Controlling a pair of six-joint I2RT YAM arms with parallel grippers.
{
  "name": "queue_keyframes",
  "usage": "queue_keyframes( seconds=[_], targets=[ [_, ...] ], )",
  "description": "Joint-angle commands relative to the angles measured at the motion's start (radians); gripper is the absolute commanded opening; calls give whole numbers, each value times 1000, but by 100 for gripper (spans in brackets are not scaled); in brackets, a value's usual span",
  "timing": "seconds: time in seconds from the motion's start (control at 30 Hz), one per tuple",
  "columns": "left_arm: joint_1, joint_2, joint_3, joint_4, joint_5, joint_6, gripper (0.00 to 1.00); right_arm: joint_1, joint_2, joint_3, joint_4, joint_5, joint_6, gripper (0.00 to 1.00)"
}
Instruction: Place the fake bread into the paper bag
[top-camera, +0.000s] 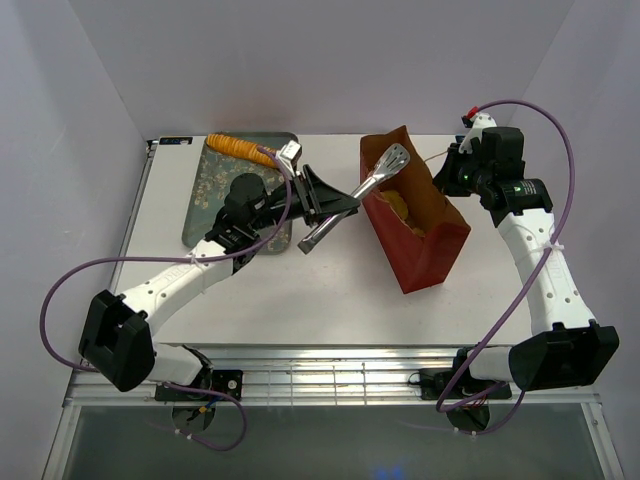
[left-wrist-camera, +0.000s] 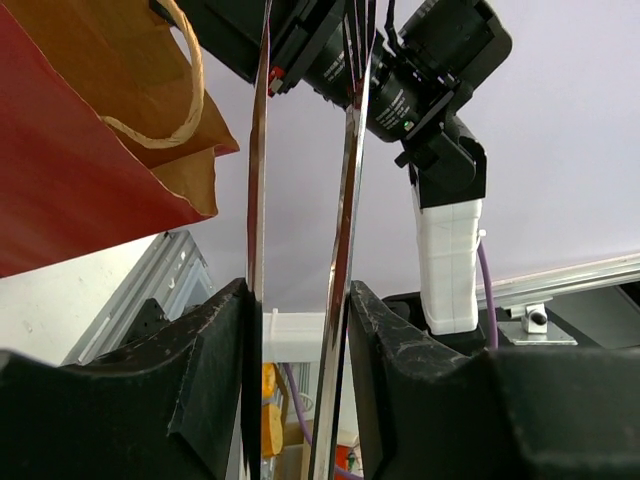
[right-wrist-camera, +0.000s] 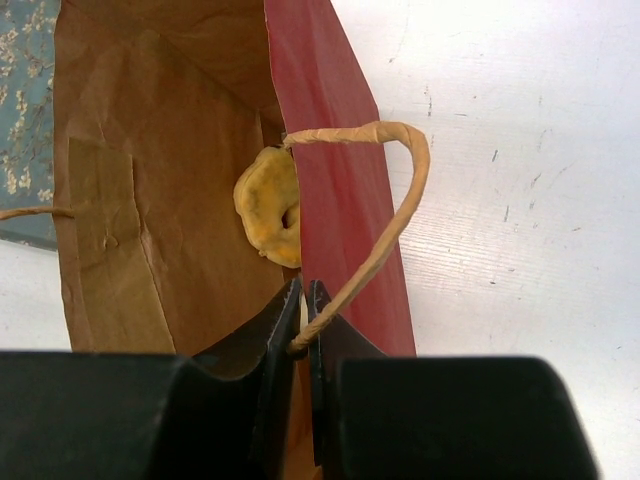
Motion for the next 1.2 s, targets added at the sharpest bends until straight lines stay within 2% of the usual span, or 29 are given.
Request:
queue_keyframes(
  seconds=[0.0,0.13,0.37,0.57,0.73,0.77,0.83,0.87,0.93,0.97,1.0,1.07,1.17],
  targets=[
    [55,-47,65,0,7,31,52,1,-27,22,14,6,-13,13],
    [184,-93,59,-14,59,18,52,1,-29,19,16,9,-16,13],
    [487,-152,16,-17,188,-16,52,1,-20,17,17,3,-16,13],
    [596,-114,-65,12,237,-31,51,3,-12,13,25,0,-12,13],
    [633,-23,-159,193,243,-99,51,1,-3,17,25,1,-12,13],
    [635,24,-202,311,246,-160,51,1,-1,19,25,0,-12,13],
    [640,80,-240,427,243,-224,51,1,2,26,25,0,-12,13],
    [640,148,-260,558,239,-260,51,1,2,28,23,1,-12,13],
    [640,227,-314,698,222,-379,51,1,6,33,22,1,-13,13],
    [640,273,-329,863,211,-425,51,3,8,36,22,4,-13,13],
    [640,360,-349,927,191,-502,50,3,9,36,20,4,-15,13],
    [640,428,-357,1009,165,-534,49,1,14,36,20,6,-16,13],
    [640,482,-343,944,136,-473,49,3,20,36,23,6,-16,13]
  ],
)
